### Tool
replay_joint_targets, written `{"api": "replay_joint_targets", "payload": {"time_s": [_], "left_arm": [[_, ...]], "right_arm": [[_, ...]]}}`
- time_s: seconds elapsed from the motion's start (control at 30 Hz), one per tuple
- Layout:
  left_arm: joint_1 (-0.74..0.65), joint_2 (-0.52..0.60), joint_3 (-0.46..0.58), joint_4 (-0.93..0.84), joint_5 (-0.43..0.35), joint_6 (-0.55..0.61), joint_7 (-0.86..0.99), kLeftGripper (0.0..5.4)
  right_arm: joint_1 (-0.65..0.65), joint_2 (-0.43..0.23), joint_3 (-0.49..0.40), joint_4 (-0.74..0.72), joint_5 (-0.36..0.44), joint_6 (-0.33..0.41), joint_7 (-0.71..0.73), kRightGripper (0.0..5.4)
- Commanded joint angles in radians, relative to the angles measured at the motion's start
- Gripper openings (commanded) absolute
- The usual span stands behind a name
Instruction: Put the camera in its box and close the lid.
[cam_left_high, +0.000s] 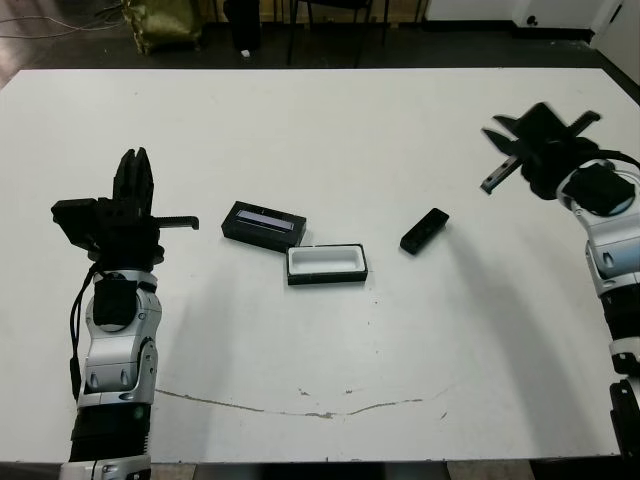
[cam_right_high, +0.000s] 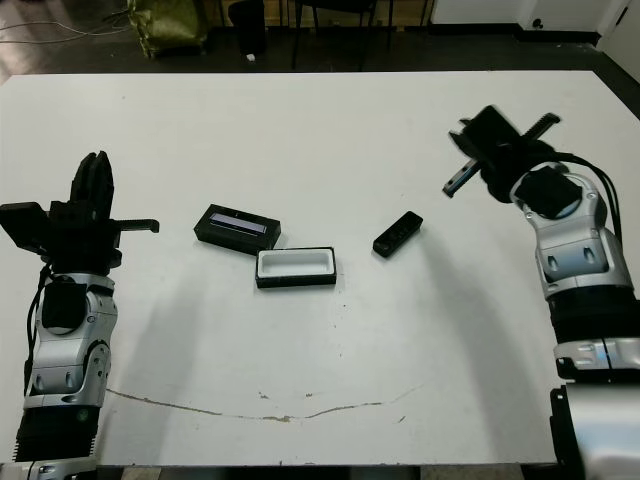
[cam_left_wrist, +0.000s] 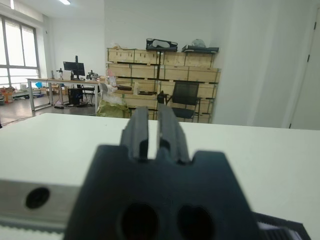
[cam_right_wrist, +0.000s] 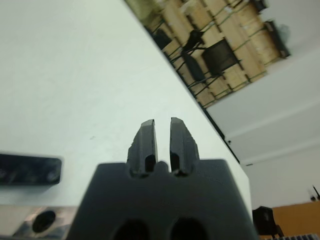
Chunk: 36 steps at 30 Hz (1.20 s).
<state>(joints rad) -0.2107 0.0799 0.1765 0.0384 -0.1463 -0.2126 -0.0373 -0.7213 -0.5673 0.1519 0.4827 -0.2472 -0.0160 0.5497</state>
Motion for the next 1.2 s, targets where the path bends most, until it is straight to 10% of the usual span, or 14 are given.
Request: {"api": "replay_joint_targets", "payload": {"time_s": [0.03,1.2], "left_arm": [[0.018,0.003,0.001,0.015,0.012,-0.004,0.003,0.02],[0.015,0.004,0.000,0.021,0.001,0.006,-0.007,0.02]], "right_arm": [[-0.010,-0.004,0.045,0.039,-0.021,-0.009,0.056,0.00],[-0.174,-0.064,0.257,0.247,-0.166,-0.092,0.488,0.00]]}}
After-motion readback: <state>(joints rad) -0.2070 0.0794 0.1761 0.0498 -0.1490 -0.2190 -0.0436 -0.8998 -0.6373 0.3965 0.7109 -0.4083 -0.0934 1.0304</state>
